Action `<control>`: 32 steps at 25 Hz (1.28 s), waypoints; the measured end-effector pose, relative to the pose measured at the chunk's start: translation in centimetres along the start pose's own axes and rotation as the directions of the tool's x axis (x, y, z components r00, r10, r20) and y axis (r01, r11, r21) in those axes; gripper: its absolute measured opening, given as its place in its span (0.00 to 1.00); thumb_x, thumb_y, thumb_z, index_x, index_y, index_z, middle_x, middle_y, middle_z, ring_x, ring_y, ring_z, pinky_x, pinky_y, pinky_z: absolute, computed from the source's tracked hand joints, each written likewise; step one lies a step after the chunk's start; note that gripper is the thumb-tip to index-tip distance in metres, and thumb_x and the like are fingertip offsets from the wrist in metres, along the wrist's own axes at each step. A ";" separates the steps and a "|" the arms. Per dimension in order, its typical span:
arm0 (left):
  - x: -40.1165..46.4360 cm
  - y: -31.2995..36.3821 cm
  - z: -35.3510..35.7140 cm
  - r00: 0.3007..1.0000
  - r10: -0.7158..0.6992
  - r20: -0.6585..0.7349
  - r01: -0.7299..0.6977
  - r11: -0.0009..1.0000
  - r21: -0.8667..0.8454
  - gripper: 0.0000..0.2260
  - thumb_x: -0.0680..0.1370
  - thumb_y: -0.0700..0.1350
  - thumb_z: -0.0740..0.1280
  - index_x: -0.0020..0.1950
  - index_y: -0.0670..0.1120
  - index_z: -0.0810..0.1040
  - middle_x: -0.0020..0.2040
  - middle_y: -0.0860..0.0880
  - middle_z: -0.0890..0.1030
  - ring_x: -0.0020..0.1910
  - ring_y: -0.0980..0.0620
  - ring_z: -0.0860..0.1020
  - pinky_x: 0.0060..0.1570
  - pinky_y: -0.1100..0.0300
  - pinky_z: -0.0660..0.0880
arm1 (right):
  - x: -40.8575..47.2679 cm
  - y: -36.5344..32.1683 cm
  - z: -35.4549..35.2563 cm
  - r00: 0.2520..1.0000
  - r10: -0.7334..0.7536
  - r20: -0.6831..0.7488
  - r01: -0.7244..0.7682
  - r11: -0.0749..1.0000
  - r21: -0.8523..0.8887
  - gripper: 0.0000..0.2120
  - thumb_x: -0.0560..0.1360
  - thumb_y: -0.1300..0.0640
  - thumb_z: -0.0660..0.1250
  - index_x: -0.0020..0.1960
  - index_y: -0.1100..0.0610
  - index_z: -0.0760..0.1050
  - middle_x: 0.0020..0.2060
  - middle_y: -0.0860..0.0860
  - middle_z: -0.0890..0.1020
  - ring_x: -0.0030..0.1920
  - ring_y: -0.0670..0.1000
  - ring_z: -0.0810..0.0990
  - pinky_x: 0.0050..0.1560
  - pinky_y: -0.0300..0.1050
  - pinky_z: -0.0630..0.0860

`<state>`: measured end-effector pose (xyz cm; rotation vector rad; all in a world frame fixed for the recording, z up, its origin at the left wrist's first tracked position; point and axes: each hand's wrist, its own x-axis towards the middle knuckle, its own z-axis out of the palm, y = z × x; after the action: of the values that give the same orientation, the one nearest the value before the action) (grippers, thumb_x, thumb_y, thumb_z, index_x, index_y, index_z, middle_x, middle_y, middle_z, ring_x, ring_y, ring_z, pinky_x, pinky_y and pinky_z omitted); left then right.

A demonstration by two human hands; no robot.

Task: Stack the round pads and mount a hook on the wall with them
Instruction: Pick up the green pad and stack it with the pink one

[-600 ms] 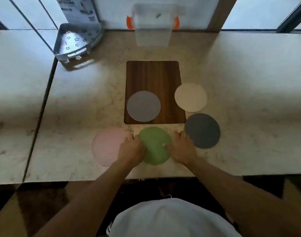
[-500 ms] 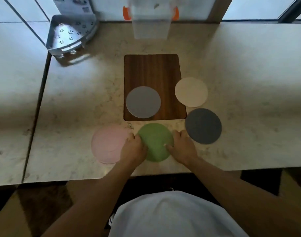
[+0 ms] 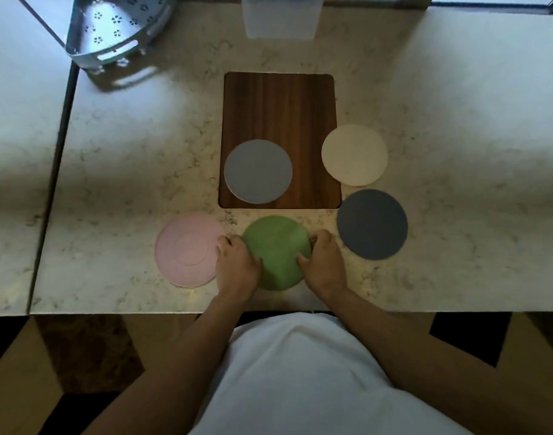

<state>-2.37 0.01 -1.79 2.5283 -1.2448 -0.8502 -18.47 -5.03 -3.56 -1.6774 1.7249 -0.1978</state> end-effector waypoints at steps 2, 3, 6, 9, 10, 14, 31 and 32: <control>0.1 0.2 0.3 0.997 -0.067 -0.033 0.066 0.998 -0.019 0.16 0.73 0.39 0.68 0.58 0.34 0.72 0.58 0.34 0.72 0.55 0.35 0.71 0.54 0.44 0.71 | 1.0 0.1 -0.8 0.999 0.015 0.046 -0.018 0.998 0.064 0.13 0.72 0.59 0.72 0.52 0.54 0.70 0.47 0.52 0.80 0.45 0.52 0.79 0.43 0.46 0.73; 0.0 0.4 0.4 0.994 -0.098 -0.050 0.095 0.994 -0.055 0.14 0.74 0.38 0.67 0.57 0.35 0.72 0.57 0.34 0.73 0.55 0.35 0.72 0.53 0.44 0.71 | 1.5 0.3 -1.3 0.998 0.011 0.062 -0.017 0.995 0.095 0.10 0.74 0.59 0.71 0.51 0.54 0.71 0.45 0.51 0.82 0.45 0.53 0.80 0.43 0.46 0.75; 0.0 1.6 0.8 0.976 -0.200 -0.083 0.176 0.956 -0.233 0.08 0.75 0.38 0.67 0.53 0.39 0.77 0.52 0.39 0.80 0.51 0.40 0.77 0.44 0.53 0.69 | 2.7 1.3 -3.1 0.999 -0.003 0.041 -0.004 0.983 0.185 0.06 0.76 0.58 0.69 0.53 0.55 0.75 0.46 0.52 0.84 0.45 0.51 0.81 0.46 0.46 0.77; 0.5 3.4 0.8 0.965 -0.253 -0.069 0.216 0.918 -0.334 0.09 0.72 0.38 0.68 0.51 0.41 0.83 0.48 0.44 0.85 0.47 0.45 0.80 0.44 0.59 0.69 | 3.5 2.4 -4.6 1.000 -0.002 -0.029 0.008 0.979 0.204 0.07 0.76 0.58 0.70 0.53 0.56 0.79 0.44 0.50 0.83 0.43 0.47 0.78 0.46 0.38 0.73; 0.7 4.1 0.8 0.967 -0.248 -0.058 0.212 0.910 -0.357 0.10 0.72 0.38 0.68 0.51 0.42 0.84 0.47 0.44 0.85 0.45 0.47 0.80 0.45 0.59 0.70 | 3.6 2.9 -5.0 0.999 0.007 -0.041 0.002 0.978 0.206 0.07 0.75 0.57 0.71 0.53 0.56 0.79 0.43 0.48 0.82 0.43 0.46 0.77 0.44 0.32 0.71; 1.9 3.4 -1.2 0.949 -0.302 -0.087 0.238 0.872 -0.427 0.10 0.71 0.36 0.68 0.49 0.44 0.86 0.45 0.45 0.86 0.48 0.46 0.83 0.54 0.52 0.79 | 3.5 2.4 -4.5 0.999 0.019 0.027 -0.026 0.957 0.289 0.07 0.74 0.57 0.73 0.51 0.54 0.79 0.39 0.39 0.78 0.39 0.38 0.76 0.37 0.20 0.68; 2.5 -12.3 -8.9 0.822 -0.494 -0.283 0.319 0.812 -0.489 0.12 0.73 0.37 0.68 0.55 0.40 0.84 0.50 0.41 0.86 0.51 0.45 0.83 0.58 0.57 0.75 | 4.3 -13.4 7.4 0.944 -0.261 0.201 0.242 0.963 0.114 0.09 0.72 0.59 0.75 0.51 0.55 0.81 0.40 0.47 0.82 0.39 0.44 0.79 0.39 0.28 0.69; 2.5 -12.6 -8.8 0.830 -0.482 -0.280 0.317 0.822 -0.474 0.12 0.74 0.37 0.68 0.55 0.40 0.84 0.50 0.41 0.86 0.52 0.45 0.83 0.59 0.56 0.75 | 4.2 -13.4 7.7 0.947 -0.248 0.205 0.232 0.968 0.100 0.08 0.72 0.59 0.75 0.50 0.54 0.81 0.40 0.47 0.82 0.38 0.43 0.79 0.38 0.25 0.68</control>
<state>12.25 5.34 -0.87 2.4635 -0.3478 -0.5546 -2.77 -8.06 -3.22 -1.7817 1.3364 -0.1815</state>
